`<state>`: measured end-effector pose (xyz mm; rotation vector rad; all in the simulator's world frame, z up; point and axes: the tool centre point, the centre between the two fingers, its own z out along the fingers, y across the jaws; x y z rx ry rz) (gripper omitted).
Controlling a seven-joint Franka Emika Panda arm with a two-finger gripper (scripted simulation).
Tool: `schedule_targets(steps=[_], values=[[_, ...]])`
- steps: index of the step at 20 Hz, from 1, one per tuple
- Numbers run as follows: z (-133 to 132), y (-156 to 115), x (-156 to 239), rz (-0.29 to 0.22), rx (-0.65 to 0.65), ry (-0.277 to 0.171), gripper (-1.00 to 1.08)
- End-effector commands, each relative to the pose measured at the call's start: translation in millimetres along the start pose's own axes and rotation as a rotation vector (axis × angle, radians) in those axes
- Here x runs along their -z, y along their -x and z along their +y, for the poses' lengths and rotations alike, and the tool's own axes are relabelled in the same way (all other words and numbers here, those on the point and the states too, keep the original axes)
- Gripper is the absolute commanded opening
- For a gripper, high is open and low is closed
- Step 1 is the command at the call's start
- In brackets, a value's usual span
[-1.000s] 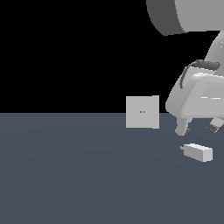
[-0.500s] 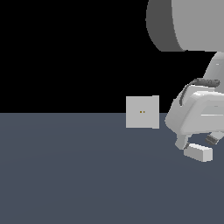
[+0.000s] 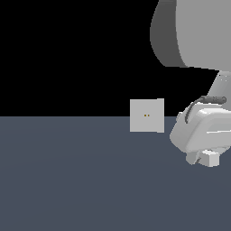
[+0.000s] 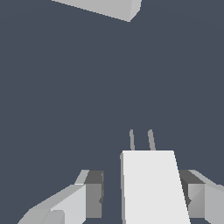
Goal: Plug the charger into the wall socket.
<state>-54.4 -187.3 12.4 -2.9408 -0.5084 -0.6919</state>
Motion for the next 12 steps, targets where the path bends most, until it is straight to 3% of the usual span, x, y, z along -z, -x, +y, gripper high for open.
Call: schedule_targets(steps=[1, 12], values=[[1.0, 0.3, -0.9, 0.001, -0.001, 0.001, -1.00], [-1.9, -1.2, 0.6, 0.001, -0.004, 0.002, -1.00]])
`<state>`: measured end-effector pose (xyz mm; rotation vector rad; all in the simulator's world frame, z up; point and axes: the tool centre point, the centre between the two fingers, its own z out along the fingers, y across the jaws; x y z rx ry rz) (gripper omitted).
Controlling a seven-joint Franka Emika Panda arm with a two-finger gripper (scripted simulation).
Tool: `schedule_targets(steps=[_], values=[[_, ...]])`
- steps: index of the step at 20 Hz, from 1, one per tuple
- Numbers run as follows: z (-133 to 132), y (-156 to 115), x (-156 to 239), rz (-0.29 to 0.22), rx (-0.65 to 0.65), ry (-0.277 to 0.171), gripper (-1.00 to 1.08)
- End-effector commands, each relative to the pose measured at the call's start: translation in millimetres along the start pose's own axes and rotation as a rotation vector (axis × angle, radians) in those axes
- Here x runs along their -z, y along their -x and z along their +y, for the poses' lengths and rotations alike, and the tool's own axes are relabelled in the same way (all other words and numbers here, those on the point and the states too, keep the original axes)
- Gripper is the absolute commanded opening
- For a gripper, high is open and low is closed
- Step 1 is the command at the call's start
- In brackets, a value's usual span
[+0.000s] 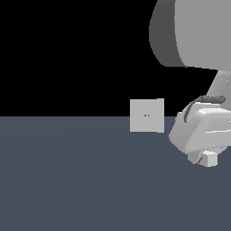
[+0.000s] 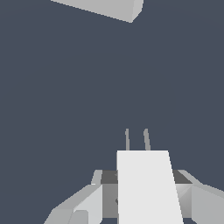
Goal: Plug the charger into the wall socket.
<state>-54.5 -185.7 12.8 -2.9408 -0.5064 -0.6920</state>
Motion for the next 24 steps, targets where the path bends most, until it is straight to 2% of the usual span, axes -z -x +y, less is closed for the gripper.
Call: schedule_targets(steps=[1, 10, 24], values=[[-1.3, -1.3, 1.1, 0.001, -0.007, 0.004, -1.00], [-20.7, -17.2, 12.8, 0.003, -0.095, 0.049, -1.00], [-59.3, -61.0, 35.6, 0.009, -0.290, 0.145, -1.00]])
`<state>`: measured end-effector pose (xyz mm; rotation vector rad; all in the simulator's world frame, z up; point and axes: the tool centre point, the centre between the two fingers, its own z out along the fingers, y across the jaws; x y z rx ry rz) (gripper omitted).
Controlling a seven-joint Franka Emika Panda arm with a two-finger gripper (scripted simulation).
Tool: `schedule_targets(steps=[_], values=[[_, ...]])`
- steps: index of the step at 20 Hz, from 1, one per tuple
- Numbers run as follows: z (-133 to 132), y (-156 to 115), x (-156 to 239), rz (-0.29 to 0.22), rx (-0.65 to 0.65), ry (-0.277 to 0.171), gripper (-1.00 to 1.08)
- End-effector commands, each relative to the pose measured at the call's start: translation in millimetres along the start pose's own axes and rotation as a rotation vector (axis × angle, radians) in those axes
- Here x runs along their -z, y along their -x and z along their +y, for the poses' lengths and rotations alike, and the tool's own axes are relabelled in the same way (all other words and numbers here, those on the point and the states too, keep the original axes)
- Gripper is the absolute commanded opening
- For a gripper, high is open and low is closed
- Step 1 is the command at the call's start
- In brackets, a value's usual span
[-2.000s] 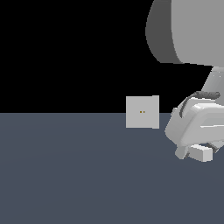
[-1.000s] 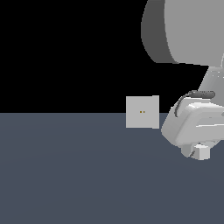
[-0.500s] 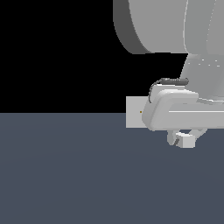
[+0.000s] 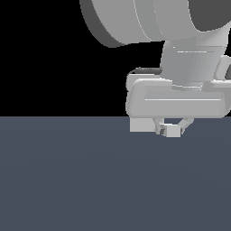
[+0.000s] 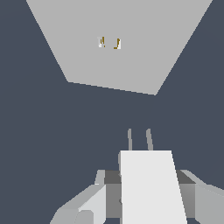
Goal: Plug the charger into the wall socket.
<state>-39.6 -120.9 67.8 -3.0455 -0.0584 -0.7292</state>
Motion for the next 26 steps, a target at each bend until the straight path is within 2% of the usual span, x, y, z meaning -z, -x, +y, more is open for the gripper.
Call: schedule_targets(steps=[1, 14, 26], values=[[-6.3, -5.7, 4.1, 0.002, -0.031, 0.014, -1.00], [-27.7, -26.8, 16.0, 0.000, -0.131, 0.065, -1.00], [-34.6, -33.9, 18.9, -0.004, -0.166, 0.084, -1.00]])
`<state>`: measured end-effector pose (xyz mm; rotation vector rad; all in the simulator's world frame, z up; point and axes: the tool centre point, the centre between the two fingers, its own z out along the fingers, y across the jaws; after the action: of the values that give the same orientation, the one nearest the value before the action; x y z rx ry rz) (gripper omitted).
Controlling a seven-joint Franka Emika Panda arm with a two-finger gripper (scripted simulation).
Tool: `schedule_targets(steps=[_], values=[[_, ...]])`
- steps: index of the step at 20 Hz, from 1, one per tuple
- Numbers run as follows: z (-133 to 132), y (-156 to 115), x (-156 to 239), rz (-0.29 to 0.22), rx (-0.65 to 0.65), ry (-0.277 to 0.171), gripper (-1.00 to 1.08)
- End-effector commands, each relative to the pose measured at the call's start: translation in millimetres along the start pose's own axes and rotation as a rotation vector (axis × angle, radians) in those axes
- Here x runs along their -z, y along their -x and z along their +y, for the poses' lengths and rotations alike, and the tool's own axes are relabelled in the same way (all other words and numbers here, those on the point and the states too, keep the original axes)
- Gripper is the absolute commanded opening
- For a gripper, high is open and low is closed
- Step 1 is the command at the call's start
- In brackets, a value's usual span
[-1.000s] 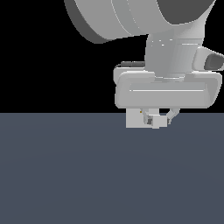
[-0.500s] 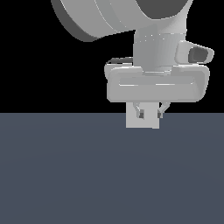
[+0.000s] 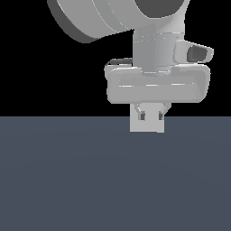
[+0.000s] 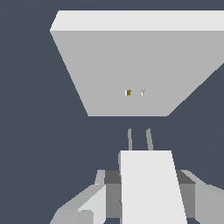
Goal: Plug the charger into the wall socket.
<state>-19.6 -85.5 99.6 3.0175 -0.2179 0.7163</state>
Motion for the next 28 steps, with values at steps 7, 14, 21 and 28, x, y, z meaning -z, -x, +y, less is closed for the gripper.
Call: schedule_targets(steps=[7, 14, 21, 28], values=[[-0.6, -0.5, 0.3, -0.001, -0.004, 0.002, -1.00], [-0.6, -9.1, -3.7, -0.001, -0.004, 0.003, -1.00], [-0.7, -32.6, -15.0, -0.001, -0.004, 0.005, -1.00], [-0.6, -43.9, -21.2, -0.002, -0.005, 0.006, -1.00]])
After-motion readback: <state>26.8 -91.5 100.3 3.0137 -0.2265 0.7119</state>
